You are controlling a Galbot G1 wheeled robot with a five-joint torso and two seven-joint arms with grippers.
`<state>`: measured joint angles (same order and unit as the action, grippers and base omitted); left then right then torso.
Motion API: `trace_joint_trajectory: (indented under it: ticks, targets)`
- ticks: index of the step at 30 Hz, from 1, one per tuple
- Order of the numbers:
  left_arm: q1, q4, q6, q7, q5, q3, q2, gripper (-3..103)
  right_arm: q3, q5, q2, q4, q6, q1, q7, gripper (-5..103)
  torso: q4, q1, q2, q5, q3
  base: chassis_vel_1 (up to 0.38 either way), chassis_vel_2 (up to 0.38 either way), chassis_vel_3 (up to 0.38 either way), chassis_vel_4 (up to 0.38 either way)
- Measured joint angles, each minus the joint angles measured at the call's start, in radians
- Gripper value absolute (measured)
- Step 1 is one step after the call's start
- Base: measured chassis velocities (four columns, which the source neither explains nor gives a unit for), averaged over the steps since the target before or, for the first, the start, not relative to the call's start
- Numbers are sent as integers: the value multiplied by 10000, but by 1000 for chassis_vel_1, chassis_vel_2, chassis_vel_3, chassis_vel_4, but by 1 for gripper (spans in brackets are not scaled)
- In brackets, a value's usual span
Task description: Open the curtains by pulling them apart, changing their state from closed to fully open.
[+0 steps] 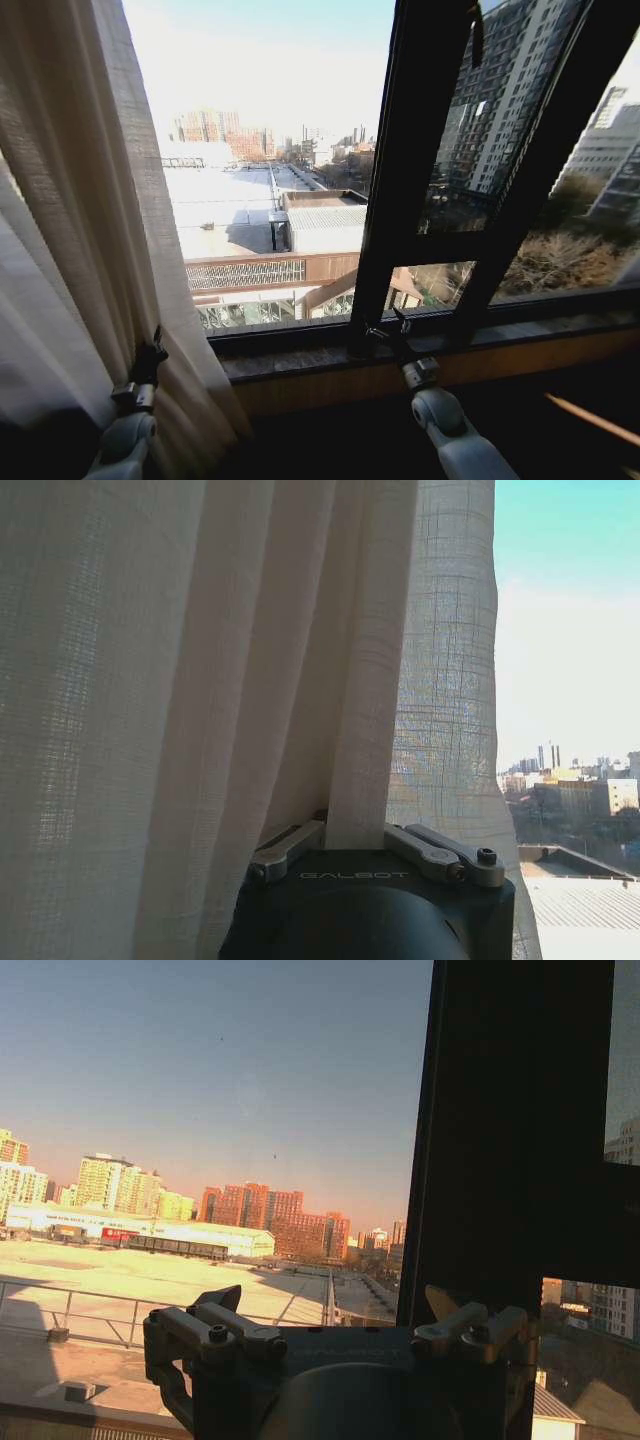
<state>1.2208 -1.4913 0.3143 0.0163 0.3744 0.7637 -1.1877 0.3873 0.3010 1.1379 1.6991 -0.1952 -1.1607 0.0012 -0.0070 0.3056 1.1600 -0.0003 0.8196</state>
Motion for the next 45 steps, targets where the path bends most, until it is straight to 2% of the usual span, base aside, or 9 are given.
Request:
trace_joint_trajectory:
  ticks: [4,8,10,17,30,40,45]
  targets:
    - [41,-57,-3,20,-3,12,-3,0,0,0,0,0,0,0,0,100,-6,1,0,-3,1,38,25,-36,-80]
    - [60,-96,-36,45,-5,11,-10,0,3,0,-3,-1,0,0,1,100,-11,3,-3,10,4,-14,-8,10,6]
    - [82,-116,-40,48,-6,8,-12,0,5,0,-6,-1,0,0,3,100,-12,2,-2,3,4,-44,-45,30,28]
    - [128,-129,-8,51,-6,37,13,0,4,0,-4,-1,0,0,3,100,-6,3,-2,-2,3,58,2,-66,-1]
    - [88,-46,80,50,-17,34,18,0,1,0,0,0,0,0,2,100,-4,-3,5,-1,-3,231,74,-207,-70]
    - [8,24,84,62,-27,-39,8,0,3,0,-4,-1,0,0,4,100,-12,6,-4,4,4,-18,5,18,2]
    - [12,27,118,62,-27,-38,31,0,2,0,-4,-1,0,0,3,100,-7,4,-2,1,3,0,0,0,0]
